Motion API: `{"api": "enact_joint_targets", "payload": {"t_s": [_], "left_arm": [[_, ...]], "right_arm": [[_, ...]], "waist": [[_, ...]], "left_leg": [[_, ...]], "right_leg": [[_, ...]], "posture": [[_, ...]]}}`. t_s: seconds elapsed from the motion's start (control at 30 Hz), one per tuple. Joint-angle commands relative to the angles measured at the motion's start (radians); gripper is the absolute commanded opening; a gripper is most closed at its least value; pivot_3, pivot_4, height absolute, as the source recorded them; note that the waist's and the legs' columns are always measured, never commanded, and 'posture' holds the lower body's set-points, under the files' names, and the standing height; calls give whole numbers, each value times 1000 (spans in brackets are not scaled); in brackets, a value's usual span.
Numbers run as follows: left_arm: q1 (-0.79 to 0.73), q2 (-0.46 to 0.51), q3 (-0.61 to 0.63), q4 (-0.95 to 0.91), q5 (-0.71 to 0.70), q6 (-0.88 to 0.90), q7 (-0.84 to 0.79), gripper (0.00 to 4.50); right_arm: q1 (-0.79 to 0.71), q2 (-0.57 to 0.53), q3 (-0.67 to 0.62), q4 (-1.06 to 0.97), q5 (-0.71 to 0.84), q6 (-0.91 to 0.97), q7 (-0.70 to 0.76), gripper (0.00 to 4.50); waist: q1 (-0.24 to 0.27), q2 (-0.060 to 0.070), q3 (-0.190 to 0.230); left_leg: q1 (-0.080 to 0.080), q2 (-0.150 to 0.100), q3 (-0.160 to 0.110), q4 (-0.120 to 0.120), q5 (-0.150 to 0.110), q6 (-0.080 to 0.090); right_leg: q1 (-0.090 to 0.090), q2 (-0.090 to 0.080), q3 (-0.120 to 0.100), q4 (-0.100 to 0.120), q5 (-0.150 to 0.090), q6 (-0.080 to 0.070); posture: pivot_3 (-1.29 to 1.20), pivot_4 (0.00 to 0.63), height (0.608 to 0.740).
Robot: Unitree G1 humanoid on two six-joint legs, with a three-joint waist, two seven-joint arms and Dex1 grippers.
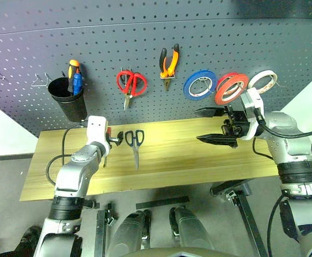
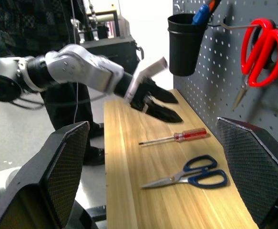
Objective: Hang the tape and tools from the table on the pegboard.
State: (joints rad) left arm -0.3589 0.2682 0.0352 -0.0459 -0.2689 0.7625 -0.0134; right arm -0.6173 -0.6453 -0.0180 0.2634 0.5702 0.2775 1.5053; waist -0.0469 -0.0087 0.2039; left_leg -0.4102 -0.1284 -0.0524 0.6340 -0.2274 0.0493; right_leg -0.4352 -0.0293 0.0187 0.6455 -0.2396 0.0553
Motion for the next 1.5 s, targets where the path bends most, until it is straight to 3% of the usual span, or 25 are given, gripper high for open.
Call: {"api": "enact_joint_targets", "payload": {"t_s": [0.03,0.33,0.43,0.73,0.9,1.07,1.5], "left_arm": [[-77,-65,-15,46,53,45,74,4500],[-232,-235,-57,194,171,164,220,4500],[-238,-279,-59,234,223,117,290,4500],[-214,-375,-34,203,271,211,365,4500],[-222,-405,2,248,290,200,410,4500],[-249,-428,61,297,286,189,443,4500],[-245,-447,49,339,300,159,449,4500]], "right_arm": [[-29,12,-19,-18,7,0,-7,4458],[-31,9,-28,-24,6,21,-17,4458],[-13,-5,-34,-48,17,42,-13,4458],[36,-35,-56,-101,30,91,-23,4458],[43,-47,-63,-127,36,118,-18,4458],[32,-71,-81,-122,55,127,9,4458],[77,-67,-98,-116,50,48,45,4458]], "waist": [[0,0,0],[-5,-6,8],[-19,-7,20],[-27,-10,63],[-28,-10,76],[-28,-10,88],[-34,-12,107]], "left_leg": [[0,0,0,0,0,0],[0,0,0,2,-1,1],[0,0,0,2,-1,1],[-2,1,0,6,-3,3],[-15,2,0,16,-5,7],[-16,2,1,17,-5,7],[-16,2,2,17,-5,8]], "right_leg": [[0,0,0,0,0,0],[1,0,0,0,0,1],[1,0,0,0,0,1],[0,0,0,2,0,1],[-8,1,-1,3,2,4],[-8,1,-1,3,2,4],[-9,1,-1,2,2,5]], "posture": [[-213,190,729],[-240,249,729],[-251,270,729],[-271,327,729],[-280,345,729],[-287,354,729],[-295,367,729]]}}
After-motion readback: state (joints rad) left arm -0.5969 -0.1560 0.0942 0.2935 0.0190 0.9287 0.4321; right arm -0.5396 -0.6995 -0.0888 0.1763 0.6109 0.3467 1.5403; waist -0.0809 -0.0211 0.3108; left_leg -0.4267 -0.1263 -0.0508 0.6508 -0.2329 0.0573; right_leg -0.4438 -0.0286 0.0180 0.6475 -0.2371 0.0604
